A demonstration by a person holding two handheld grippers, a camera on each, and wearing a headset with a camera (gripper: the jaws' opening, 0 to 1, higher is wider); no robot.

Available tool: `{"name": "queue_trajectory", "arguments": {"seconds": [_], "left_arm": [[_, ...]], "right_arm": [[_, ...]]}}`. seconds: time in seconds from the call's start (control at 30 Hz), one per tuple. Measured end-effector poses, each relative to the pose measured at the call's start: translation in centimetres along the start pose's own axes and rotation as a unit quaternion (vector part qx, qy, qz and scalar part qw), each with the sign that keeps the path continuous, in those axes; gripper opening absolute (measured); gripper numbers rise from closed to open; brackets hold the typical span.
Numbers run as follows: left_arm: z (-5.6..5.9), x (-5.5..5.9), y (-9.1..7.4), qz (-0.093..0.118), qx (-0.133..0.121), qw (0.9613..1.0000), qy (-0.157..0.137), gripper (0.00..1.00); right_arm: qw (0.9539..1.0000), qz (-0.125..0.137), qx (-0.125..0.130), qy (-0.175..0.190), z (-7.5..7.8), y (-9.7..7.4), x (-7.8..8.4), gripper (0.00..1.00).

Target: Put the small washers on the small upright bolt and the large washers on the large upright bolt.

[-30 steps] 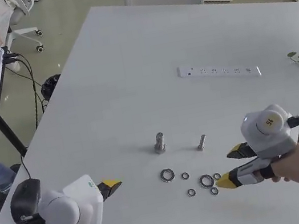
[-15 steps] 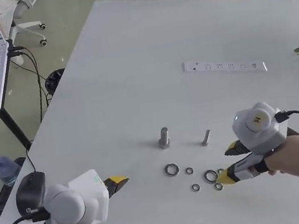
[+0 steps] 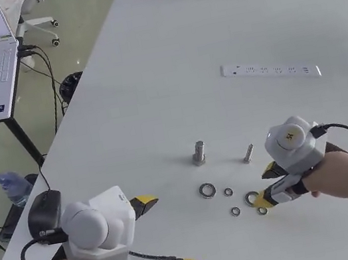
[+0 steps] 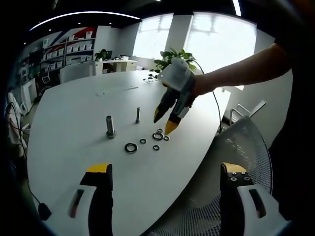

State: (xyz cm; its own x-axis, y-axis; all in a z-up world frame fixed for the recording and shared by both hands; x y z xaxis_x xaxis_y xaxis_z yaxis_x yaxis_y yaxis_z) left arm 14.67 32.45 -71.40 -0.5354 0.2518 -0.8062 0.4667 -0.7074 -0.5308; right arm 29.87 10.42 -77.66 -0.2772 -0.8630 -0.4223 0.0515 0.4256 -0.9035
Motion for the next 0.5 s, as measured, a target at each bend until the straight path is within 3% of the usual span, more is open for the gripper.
{"name": "queue_trajectory", "arguments": {"seconds": [0.5], "left_arm": [[-0.3,0.0,-0.3,-0.002,0.004,1.0000,-0.003,0.87]], "right_arm": [[0.9984,-0.042,0.005,-0.038,-0.1,2.1,0.3,0.38]]}}
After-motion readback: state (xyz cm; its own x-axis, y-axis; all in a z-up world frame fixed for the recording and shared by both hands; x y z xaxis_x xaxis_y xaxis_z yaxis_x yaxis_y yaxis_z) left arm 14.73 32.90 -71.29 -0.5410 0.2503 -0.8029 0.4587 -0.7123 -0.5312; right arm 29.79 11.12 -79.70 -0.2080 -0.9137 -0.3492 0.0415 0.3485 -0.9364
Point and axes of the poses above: the centre of the closed fingertips' face, and the gripper's own axes: y roughly forward along the fingers, z roughly to its right, x roughly out of its underside, the point moved 8 cm from there along -y, roughly backward along the fingers, and after that the axes turned 3 degrees about -y, right-handed, at the moved point
